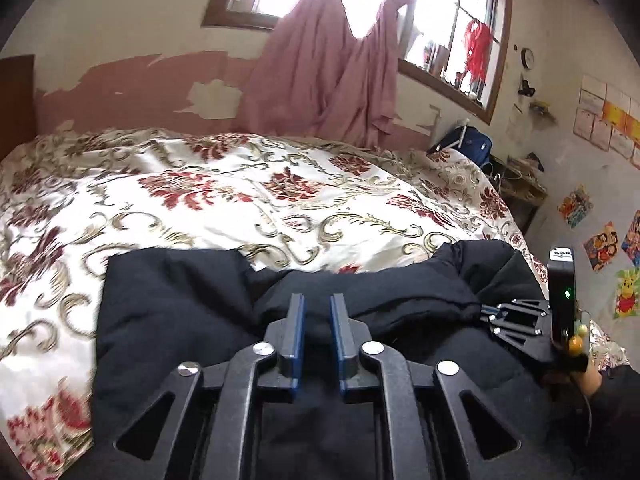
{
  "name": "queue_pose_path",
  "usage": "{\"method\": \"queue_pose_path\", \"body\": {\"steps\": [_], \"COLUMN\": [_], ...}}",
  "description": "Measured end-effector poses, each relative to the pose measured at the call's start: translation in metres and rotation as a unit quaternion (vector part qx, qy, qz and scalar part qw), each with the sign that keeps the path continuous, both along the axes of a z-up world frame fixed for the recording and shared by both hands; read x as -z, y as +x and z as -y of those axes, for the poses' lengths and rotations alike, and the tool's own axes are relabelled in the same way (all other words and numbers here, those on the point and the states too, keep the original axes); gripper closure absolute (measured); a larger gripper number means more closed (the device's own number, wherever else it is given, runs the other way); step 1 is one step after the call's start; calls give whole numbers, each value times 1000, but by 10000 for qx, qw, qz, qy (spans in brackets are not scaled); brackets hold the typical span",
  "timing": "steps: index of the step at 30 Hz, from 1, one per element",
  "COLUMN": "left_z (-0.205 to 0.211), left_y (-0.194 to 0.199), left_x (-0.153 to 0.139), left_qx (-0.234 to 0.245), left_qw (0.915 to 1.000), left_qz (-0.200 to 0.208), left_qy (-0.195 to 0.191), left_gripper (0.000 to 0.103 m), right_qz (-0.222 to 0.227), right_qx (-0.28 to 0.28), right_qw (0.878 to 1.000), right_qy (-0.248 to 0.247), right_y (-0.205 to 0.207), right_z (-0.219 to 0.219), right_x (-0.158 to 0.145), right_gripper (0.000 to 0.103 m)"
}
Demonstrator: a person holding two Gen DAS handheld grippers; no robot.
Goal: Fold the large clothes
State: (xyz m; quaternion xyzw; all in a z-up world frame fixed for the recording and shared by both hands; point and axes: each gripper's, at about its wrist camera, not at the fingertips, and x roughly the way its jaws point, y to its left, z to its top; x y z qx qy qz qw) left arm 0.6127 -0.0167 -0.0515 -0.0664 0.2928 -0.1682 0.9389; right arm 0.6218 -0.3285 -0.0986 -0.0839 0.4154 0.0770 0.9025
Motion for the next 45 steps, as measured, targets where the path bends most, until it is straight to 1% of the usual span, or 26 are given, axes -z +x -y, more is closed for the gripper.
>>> {"method": "queue_pose_path", "body": {"steps": [2,4,6,8,10,11,13,14,17,18,20,22,23,25,27,29,32,34,35,36,38,39,41,42,43,45], "left_z": [17,33,44,44,38,33,28,28,27,26,25,28,30,36,42,46,49,51,50,45,29,24,18,16,17,21], "left_y": [21,44,61,64,61,60,61,61,59,58,59,63,65,69,77,86,98,99,96,90,75,70,65,66,68,73], "left_x": [7,22,41,51,54,56,59,60,61,62,63,67,70,74,81,89,98,99,98,95,84,79,75,77,82,87], "left_qx": [171,361,384,415,460,488,524,544,603,630,726,817,838,789,687,564,434,392,422,471,618,634,434,233,127,30], "left_qw": [9995,9964,9918,9915,9922,9921,9915,9913,9911,9906,9888,9860,9850,9836,9811,9784,9758,9761,9781,9810,9865,9880,9910,9912,9897,9872], "left_qz": [-280,-773,-1195,-1212,-1156,-1148,-1152,-1143,-1121,-1133,-1211,-1403,-1479,-1621,-1805,-1972,-2120,-2110,-2017,-1875,-1457,-1266,-1093,-1174,-1329,-1554], "left_qy": [-36,24,225,238,35,-135,-308,-354,-401,-429,-482,-375,-281,-76,127,247,312,349,296,138,-423,-614,-638,-571,-512,-364], "left_gripper": [89,89,90,90,90,90,90,90,90,90,90,90,91,95,98,99,99,99,99,99,99,99,99,99,99,99], "right_qz": [40,70,102,190,416,452,317,152,-674,-1177,-1611,-1712,-1784,-1852,-1826,-1720,-1640,-1511,-1377,-1198,-802,-597,-500,-618,-695,-796], "right_qx": [-22,-73,-163,-135,-228,-248,-336,-387,-503,-435,-342,-350,-318,-321,-319,-295,-220,-276,-330,-305,-66,103,350,429,446,433], "right_qw": [10000,9999,9992,9981,9960,9951,9920,9910,9866,9845,9828,9819,9800,9788,9810,9837,9843,9854,9854,9851,9863,9857,9823,9811,9815,9870], "right_qy": [-37,0,349,562,756,838,1175,1272,1401,1223,831,726,816,808,579,439,606,735,948,1198,1437,1574,1770,1782,1729,1329], "right_y": [-2,-7,-16,-24,-27,-24,-6,4,40,51,56,55,56,61,67,71,78,73,67,58,42,34,30,32,37,41], "right_z": [-1,0,8,15,16,14,3,-5,-32,-40,-46,-44,-39,-39,-47,-58,-57,-55,-49,-39,-20,-8,11,13,14,2], "right_x": [-5,-15,-34,-51,-73,-79,-87,-86,-63,-46,-21,-7,1,13,28,36,41,36,28,18,1,-7,-9,-5,0,10], "right_gripper": [100,99,98,98,98,97,97,97,97,97,97,101,102,103,103,103,103,103,103,103,103,103,103,103,103,103]}}
